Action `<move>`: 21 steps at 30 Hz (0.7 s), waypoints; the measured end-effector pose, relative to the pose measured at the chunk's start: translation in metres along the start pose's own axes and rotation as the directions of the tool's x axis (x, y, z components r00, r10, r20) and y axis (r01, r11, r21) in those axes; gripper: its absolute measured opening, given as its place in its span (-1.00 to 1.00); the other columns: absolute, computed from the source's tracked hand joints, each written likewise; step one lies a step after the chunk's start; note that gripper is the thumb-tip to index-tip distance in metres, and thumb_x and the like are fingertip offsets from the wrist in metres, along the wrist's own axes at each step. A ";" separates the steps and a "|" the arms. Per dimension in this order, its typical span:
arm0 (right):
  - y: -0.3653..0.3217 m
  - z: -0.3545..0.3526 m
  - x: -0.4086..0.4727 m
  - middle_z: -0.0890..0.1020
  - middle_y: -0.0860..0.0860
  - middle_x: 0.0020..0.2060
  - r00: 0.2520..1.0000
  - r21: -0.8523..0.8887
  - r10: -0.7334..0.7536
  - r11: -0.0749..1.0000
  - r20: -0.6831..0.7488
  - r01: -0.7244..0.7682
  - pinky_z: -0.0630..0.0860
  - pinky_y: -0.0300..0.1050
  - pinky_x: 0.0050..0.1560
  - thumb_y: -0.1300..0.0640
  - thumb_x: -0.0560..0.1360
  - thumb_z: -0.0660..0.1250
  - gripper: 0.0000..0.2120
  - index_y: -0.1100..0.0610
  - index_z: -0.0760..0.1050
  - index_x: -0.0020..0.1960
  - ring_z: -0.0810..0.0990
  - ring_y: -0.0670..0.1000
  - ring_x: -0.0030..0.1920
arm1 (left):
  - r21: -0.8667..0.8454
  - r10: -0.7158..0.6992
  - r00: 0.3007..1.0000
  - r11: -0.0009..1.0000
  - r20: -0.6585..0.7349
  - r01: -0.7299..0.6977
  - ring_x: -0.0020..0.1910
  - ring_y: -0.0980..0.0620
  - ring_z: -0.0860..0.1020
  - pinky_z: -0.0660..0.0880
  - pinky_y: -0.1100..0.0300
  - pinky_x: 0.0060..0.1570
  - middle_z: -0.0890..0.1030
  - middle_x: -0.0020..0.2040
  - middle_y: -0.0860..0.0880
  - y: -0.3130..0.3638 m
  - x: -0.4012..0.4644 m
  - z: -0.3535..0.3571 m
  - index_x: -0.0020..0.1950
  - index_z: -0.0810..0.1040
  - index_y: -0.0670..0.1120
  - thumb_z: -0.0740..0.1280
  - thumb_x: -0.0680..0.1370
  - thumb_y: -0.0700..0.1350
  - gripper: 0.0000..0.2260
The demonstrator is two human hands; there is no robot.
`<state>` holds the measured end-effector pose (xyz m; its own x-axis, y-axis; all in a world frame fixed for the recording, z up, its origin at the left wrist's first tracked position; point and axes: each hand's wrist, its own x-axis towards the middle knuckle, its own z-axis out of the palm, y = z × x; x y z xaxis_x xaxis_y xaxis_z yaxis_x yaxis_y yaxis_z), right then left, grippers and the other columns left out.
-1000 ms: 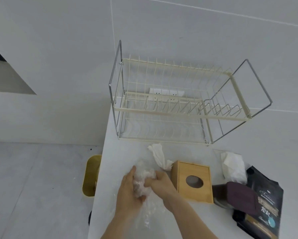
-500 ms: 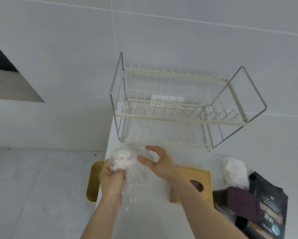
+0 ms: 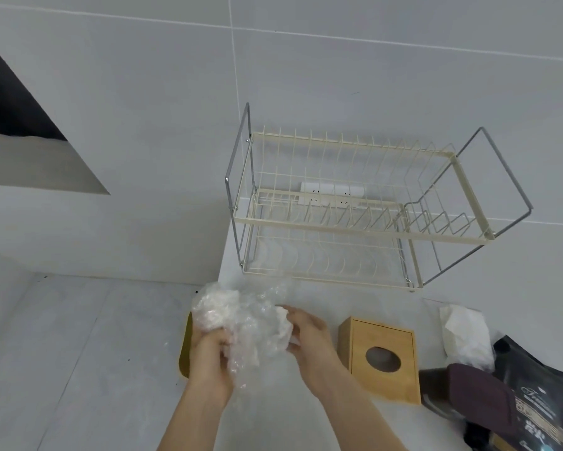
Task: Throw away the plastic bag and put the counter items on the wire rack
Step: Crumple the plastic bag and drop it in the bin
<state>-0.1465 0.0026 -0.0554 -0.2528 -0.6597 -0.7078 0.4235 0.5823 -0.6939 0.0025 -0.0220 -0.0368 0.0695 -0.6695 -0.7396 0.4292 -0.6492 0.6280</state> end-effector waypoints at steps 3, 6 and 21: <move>-0.002 0.017 -0.023 0.75 0.14 0.12 0.974 0.256 0.071 0.958 0.215 -0.127 0.52 0.16 0.37 -0.22 0.61 0.25 -0.52 0.14 0.67 0.21 0.69 0.21 0.22 | -0.098 0.053 0.990 0.994 0.131 -0.041 -0.27 -0.12 0.62 0.58 0.10 -0.32 0.64 -0.19 -0.17 0.001 -0.007 0.020 0.20 0.57 -0.20 0.15 0.36 -0.48 -0.52; 0.000 0.030 -0.028 0.73 0.14 0.18 0.984 0.285 0.088 0.950 0.156 -0.130 0.55 0.21 0.36 -0.31 0.41 0.44 -0.39 0.06 0.53 0.30 0.74 0.15 0.14 | 0.116 0.238 0.966 0.962 0.099 -0.249 -0.11 -0.14 0.69 0.63 -0.01 -0.19 0.70 -0.04 -0.15 -0.005 -0.013 0.034 0.14 0.57 -0.10 0.29 0.44 -0.41 -0.65; -0.023 0.063 -0.021 0.78 0.00 -0.19 0.929 0.341 0.102 0.911 0.356 -0.230 0.62 -0.05 -0.02 0.09 0.63 0.19 -0.71 0.16 0.66 0.11 0.75 0.00 -0.16 | 0.477 0.583 0.693 0.508 0.424 -0.718 0.09 0.25 0.60 0.57 0.33 -0.01 0.60 0.14 0.21 0.030 -0.031 0.016 0.22 0.36 0.42 0.61 0.14 0.11 -0.26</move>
<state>-0.0965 -0.0271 -0.0161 0.1177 -0.7225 -0.6813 0.7407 0.5208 -0.4244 -0.0012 -0.0268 0.0088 -0.0832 -0.9956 -0.0442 -0.2613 -0.0210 0.9650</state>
